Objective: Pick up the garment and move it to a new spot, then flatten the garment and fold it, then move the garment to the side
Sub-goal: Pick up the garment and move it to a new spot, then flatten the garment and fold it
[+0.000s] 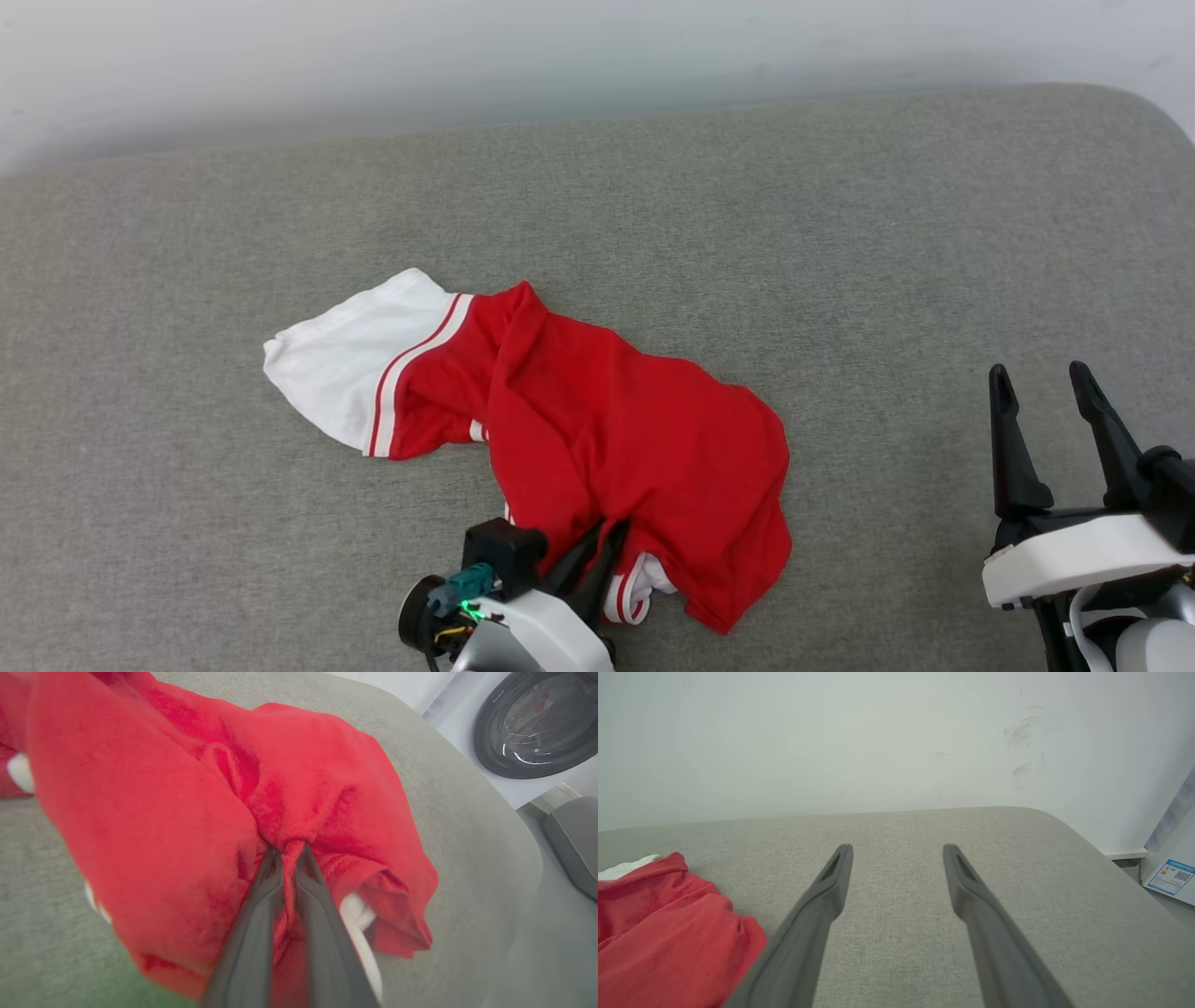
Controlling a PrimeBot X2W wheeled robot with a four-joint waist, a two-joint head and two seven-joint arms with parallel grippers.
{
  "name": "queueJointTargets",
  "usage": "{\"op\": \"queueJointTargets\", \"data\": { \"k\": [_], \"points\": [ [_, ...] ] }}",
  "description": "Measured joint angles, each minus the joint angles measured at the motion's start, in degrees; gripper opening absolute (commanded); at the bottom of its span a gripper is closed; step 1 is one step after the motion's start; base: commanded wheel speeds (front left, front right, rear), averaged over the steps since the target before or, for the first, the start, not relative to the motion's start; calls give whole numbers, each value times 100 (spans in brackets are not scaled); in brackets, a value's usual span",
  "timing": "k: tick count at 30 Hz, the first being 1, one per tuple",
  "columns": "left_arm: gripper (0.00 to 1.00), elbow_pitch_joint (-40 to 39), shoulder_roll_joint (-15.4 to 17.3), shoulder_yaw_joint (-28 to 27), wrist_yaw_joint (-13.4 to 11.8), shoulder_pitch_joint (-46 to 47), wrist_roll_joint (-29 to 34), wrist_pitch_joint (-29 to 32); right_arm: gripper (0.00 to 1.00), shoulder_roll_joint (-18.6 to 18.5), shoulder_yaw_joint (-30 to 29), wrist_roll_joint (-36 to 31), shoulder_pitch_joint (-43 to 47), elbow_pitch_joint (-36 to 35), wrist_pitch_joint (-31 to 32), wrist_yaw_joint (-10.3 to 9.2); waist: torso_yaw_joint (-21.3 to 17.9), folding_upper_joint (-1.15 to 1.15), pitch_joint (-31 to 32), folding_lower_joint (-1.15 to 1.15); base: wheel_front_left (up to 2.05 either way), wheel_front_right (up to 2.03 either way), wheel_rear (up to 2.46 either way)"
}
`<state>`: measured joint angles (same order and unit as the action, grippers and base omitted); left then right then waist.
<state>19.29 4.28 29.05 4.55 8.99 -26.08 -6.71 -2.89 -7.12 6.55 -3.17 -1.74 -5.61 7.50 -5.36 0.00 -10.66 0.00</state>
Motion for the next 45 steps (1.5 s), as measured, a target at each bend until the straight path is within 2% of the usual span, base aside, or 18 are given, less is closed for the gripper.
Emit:
{"op": "queueJointTargets", "data": {
  "k": [1,2,8,13,21,26,28,35,41,45],
  "points": [
    [82,-3,25,64,2,1,80,0,100,0,1,-4,-24,15,-4,0,26,0,-8,0,0,0,0],
    [100,-13,38,108,5,1,136,-9,100,0,2,-8,-41,26,-29,1,48,0,-8,0,0,0,0],
    [100,-397,70,198,-13,136,405,-447,100,0,12,-160,-9,85,-12,1,151,0,223,0,0,0,0],
    [100,-854,129,26,-199,204,586,-722,100,0,7,-227,125,47,98,1,252,0,501,0,0,0,0],
    [100,-1145,331,-670,-602,121,667,-818,100,0,-25,-249,363,-70,232,1,400,0,880,0,0,0,0],
    [100,-1143,548,-1183,-798,-68,676,-820,100,0,-1,-231,499,-208,299,1,485,0,1057,-1,0,0,0],
    [100,-1113,762,-1559,-859,-282,710,-823,100,1,35,-193,599,-312,365,1,511,0,1150,-1,0,0,0],
    [100,-949,886,-1827,-822,-537,731,-828,100,0,80,-181,703,-401,423,1,518,0,1269,-1,0,0,0],
    [100,-900,813,-1841,-732,-555,770,-835,100,0,96,-154,728,-465,472,1,534,0,1266,-1,0,0,0],
    [100,-851,779,-1838,-656,-542,779,-835,100,1,166,-101,793,-387,733,1,561,0,1229,-1,0,0,0]
  ]
}}
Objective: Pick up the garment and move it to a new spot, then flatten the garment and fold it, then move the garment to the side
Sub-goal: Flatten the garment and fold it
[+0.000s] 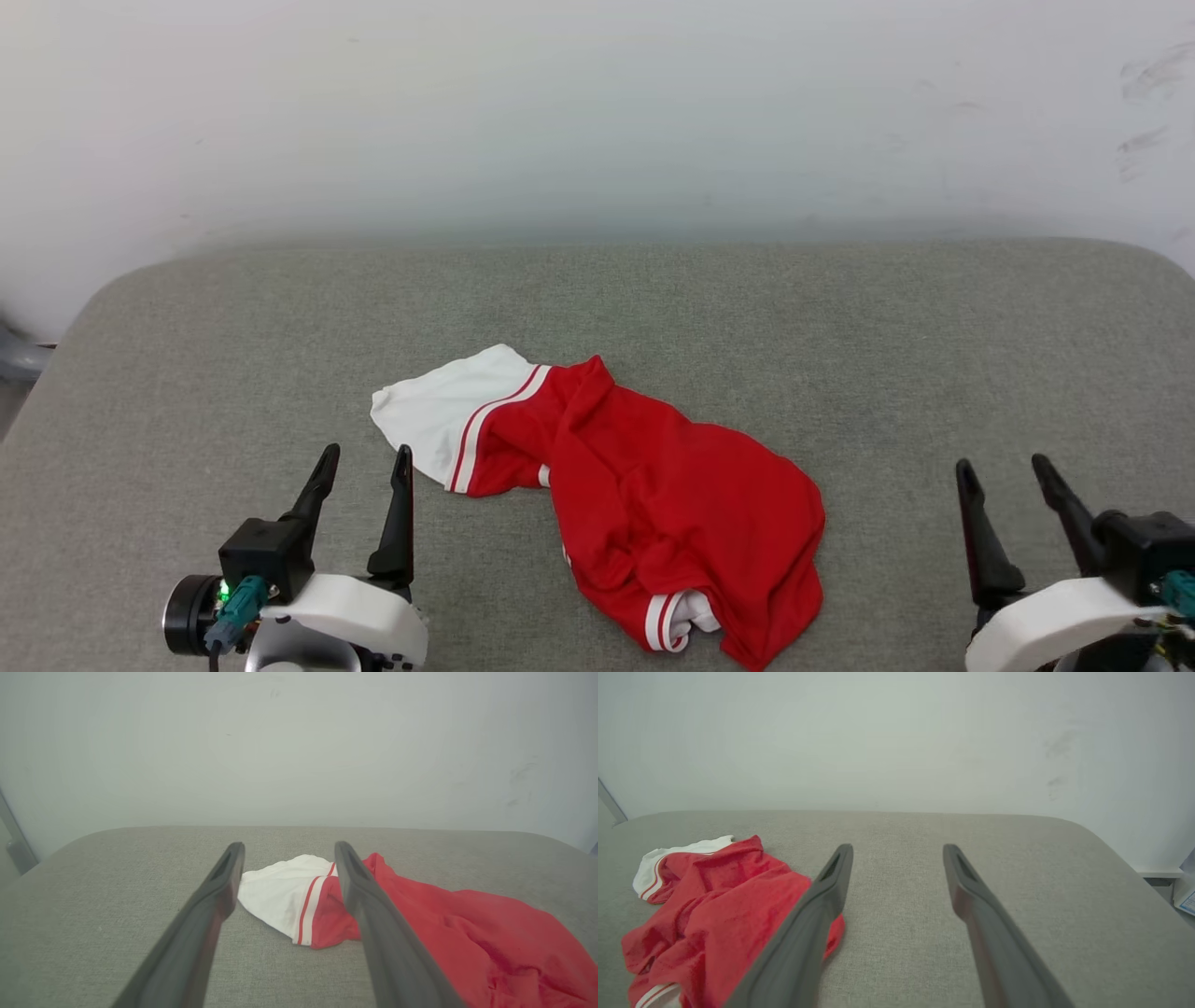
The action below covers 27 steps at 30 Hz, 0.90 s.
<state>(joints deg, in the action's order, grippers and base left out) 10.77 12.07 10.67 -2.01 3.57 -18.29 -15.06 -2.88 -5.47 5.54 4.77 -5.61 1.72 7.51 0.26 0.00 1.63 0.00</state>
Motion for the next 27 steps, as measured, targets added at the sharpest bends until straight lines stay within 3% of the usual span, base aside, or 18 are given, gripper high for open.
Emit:
{"op": "queueJointTargets", "data": {
  "k": [5,12,20,27],
  "points": [
    [100,0,-105,2,52,96,52,0,100,-104,632,-59,173,213,1181,-1,126,0,-56,0,0,0,0],
    [100,-116,-318,-41,153,136,149,-1,100,-1005,1989,676,143,313,2783,0,345,0,-205,0,0,0,0],
    [100,-311,-502,-132,276,350,263,-1,100,-1447,2985,1068,-558,613,3233,0,605,0,-580,1,0,0,0],
    [100,-356,-649,-216,400,425,353,-1,100,-1644,3399,1379,-962,1366,3639,2,812,0,-865,0,0,0,0]
  ]
}}
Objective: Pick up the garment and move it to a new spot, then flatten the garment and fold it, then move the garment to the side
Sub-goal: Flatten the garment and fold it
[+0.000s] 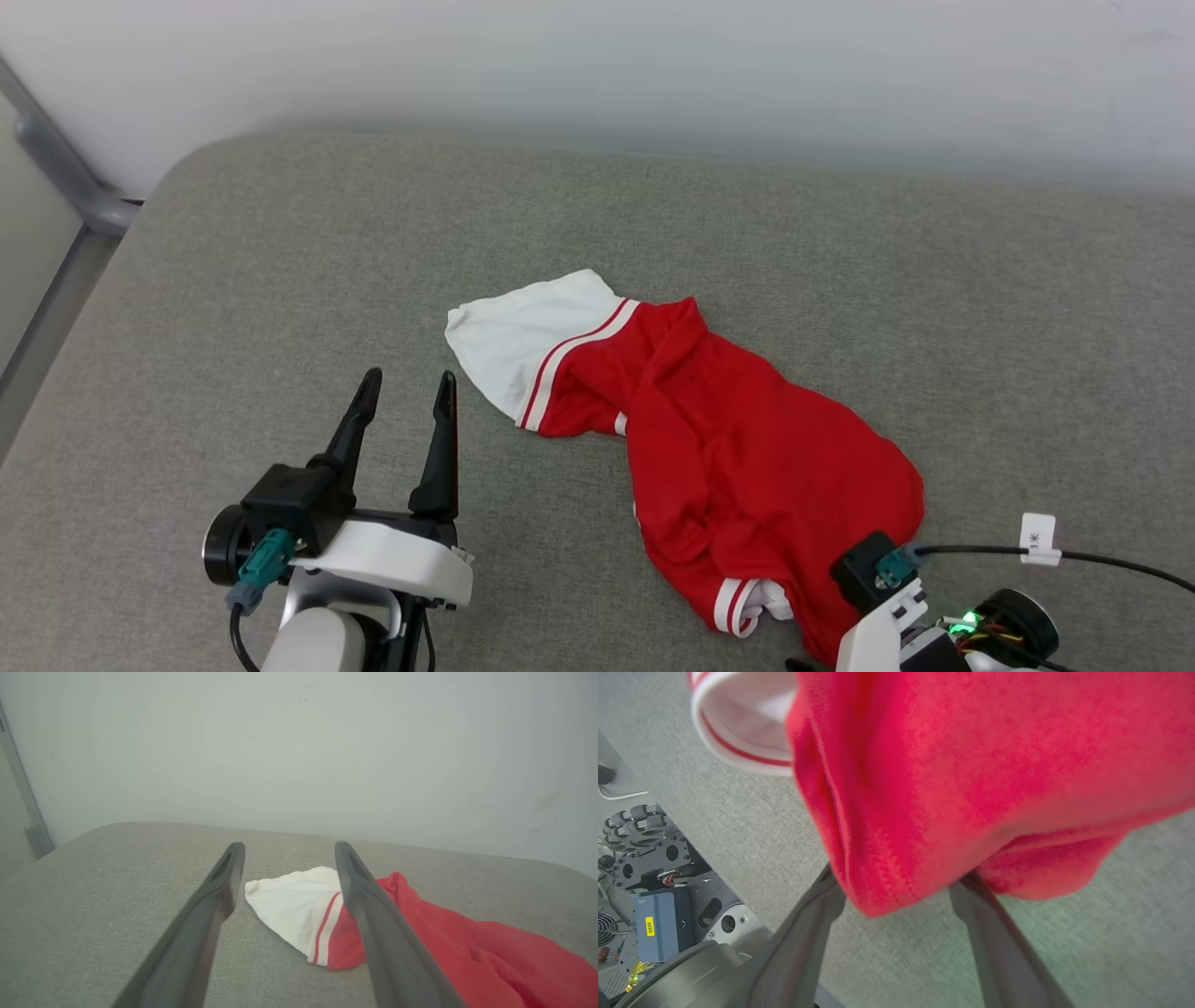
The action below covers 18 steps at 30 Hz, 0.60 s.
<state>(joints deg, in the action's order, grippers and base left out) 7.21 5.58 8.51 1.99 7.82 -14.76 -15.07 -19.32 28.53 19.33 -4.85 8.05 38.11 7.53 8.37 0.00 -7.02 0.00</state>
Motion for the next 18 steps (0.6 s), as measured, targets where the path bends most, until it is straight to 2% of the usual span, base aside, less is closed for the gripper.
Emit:
{"op": "queueJointTargets", "data": {
  "k": [3,4,5,6,12,18],
  "points": [
    [100,-35,-53,-63,43,62,47,0,100,-5,30,212,-107,178,218,-2,60,0,-78,0,0,0,0],
    [100,-35,-60,-98,53,62,58,0,47,2,33,304,-134,193,281,-2,69,0,-94,0,0,0,0],
    [100,-35,-66,-116,57,62,75,0,8,3,41,356,-151,192,313,-3,74,0,-103,0,0,0,0],
    [100,-30,-76,-138,70,61,97,0,0,-3,48,392,-190,191,356,-3,73,0,-102,0,0,0,0],
    [100,2,-132,-244,138,47,151,0,0,10,-85,414,-315,-202,-142,-3,31,0,3,0,0,0,0],
    [100,31,-181,-315,168,-17,216,0,0,238,-698,37,-754,-887,-775,-2,-60,0,123,0,0,0,0]
  ]
}}
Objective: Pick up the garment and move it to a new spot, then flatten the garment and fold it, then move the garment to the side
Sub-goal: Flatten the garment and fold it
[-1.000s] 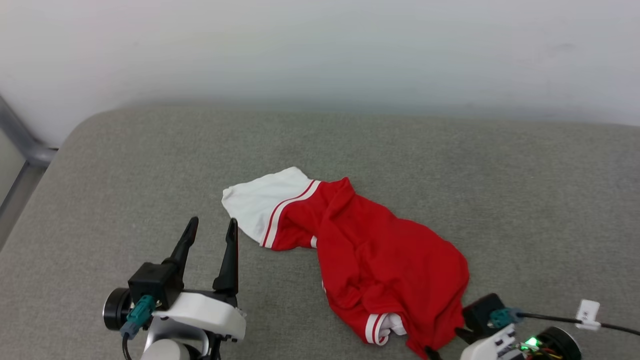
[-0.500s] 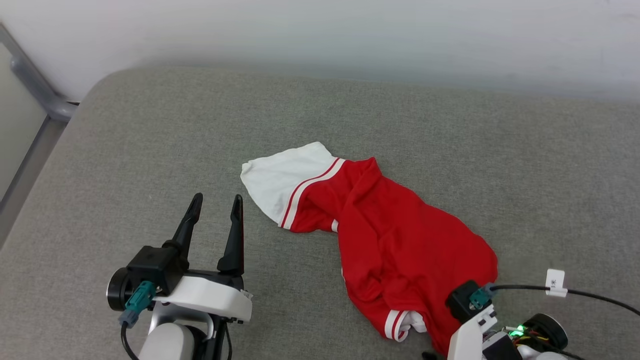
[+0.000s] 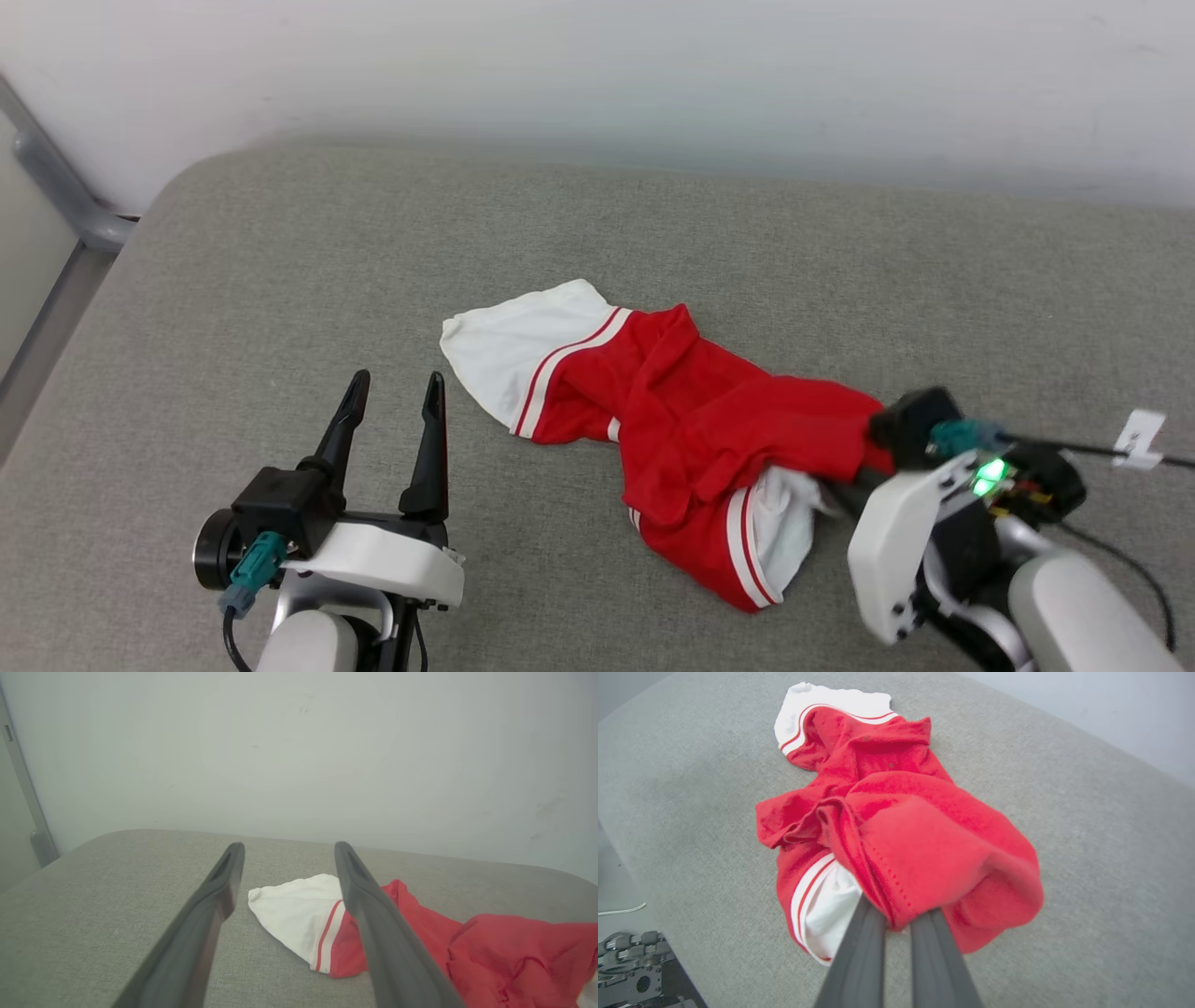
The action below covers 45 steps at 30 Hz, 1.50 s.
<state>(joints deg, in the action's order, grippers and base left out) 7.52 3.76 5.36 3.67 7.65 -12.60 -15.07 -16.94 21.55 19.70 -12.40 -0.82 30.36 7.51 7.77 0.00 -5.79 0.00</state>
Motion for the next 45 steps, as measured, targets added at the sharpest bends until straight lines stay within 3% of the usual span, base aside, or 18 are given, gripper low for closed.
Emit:
{"op": "queueJointTargets", "data": {
  "k": [4,9,16,22,23,24,26,30,37,40,45],
  "points": [
    [100,-48,-23,-8,33,-1,37,0,0,146,-561,-204,-372,14,-126,0,-56,0,-26,0,0,0,0],
    [100,-103,-44,-3,73,127,41,0,0,256,-1503,-368,-1003,555,-293,0,-61,0,-227,0,0,0,0],
    [100,-116,-67,13,137,327,19,0,0,164,-2610,-401,-1688,1812,-517,0,19,0,-699,1,0,0,0],
    [100,-89,-75,8,186,463,-12,0,0,202,-2970,-333,-1998,2950,-1095,-1,93,0,-1066,1,0,0,0],
    [100,-83,-75,5,188,476,-12,0,6,212,-2967,-347,-2024,3093,-1228,-1,102,0,-1105,1,0,0,0],
    [100,-73,-77,8,189,478,-10,0,31,235,-2953,-332,-2042,3223,-1358,-1,109,0,-1136,1,0,0,0],
    [100,-55,-78,3,190,492,-9,0,100,268,-2820,-245,-2052,3355,-1669,-1,111,0,-1160,1,0,0,0],
    [100,11,-83,-4,197,502,27,0,100,323,-2764,-26,-2035,3408,-2560,-1,77,0,-1071,1,0,0,0],
    [100,111,-85,-100,194,326,85,0,100,390,-2694,-361,-1423,2915,-3761,-1,-55,0,-723,0,0,0,0],
    [100,143,-85,-136,188,206,132,0,100,486,-2847,-759,-1061,2574,-3994,-1,-134,0,-539,0,0,0,0],
    [100,180,-83,-191,186,48,178,0,100,791,-2955,-1290,-384,1851,-3846,0,-264,0,-260,0,0,0,0]
  ]
}}
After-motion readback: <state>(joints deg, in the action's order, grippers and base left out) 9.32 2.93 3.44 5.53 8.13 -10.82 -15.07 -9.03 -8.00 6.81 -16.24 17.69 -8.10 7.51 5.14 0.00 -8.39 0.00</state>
